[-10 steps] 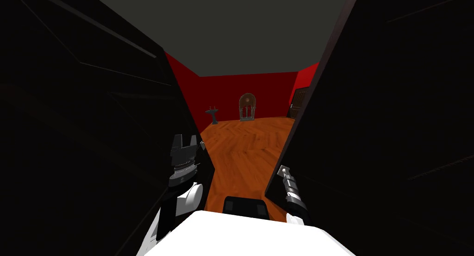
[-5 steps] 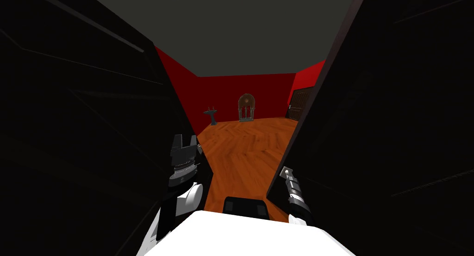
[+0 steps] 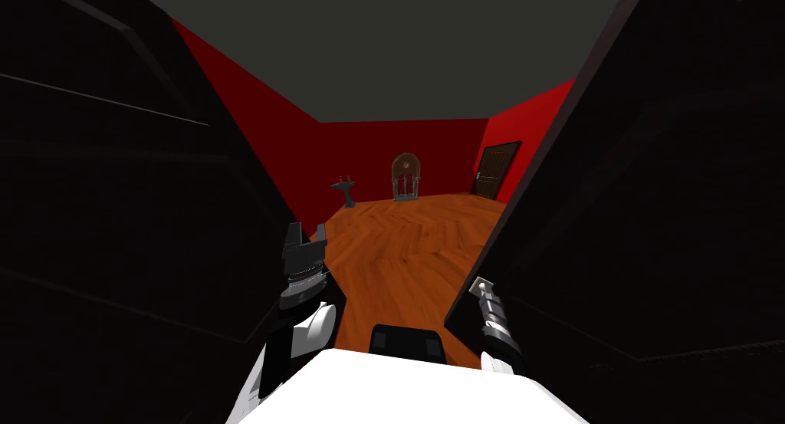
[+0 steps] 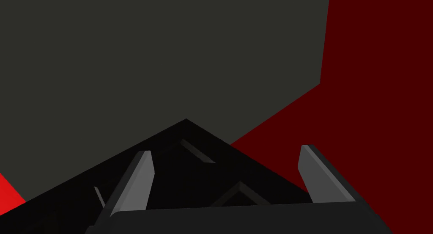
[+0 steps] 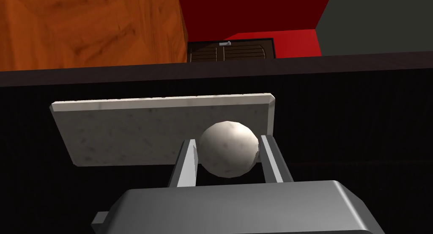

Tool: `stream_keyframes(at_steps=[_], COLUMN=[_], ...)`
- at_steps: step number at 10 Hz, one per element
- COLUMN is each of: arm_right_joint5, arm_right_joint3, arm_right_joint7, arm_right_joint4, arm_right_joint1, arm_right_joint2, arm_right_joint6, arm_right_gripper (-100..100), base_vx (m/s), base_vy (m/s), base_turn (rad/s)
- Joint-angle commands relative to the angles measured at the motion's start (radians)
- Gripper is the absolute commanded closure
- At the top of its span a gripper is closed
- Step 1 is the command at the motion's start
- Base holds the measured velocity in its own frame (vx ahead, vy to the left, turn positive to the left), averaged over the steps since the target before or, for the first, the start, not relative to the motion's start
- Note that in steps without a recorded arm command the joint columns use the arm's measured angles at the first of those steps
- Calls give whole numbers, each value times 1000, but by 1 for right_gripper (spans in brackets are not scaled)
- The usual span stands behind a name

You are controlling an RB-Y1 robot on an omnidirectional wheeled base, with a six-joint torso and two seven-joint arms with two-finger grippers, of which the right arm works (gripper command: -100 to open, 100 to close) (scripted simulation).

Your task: Push the door open

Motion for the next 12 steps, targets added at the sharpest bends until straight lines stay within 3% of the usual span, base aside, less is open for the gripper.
stream_keyframes(at_steps=[1,4,5,8,12], arm_right_joint5=[-15,-30,-26,-47,-76], arm_right_joint3=[-28,-53,-46,-81,-130], arm_right_joint7=[6,12,11,22,37], arm_right_joint4=[7,6,8,6,6], arm_right_joint1=[-9,-12,-8,-6,-3], arm_right_joint2=[0,15,15,-4,-4], arm_right_joint6=[-2,4,6,3,-1], arm_right_gripper=[100,100,100,100,100], base_vx=[185,188,76,180,209], base_vy=[1,6,1,-24,-44], base_turn=[-60,-67,-22,-41,-50])
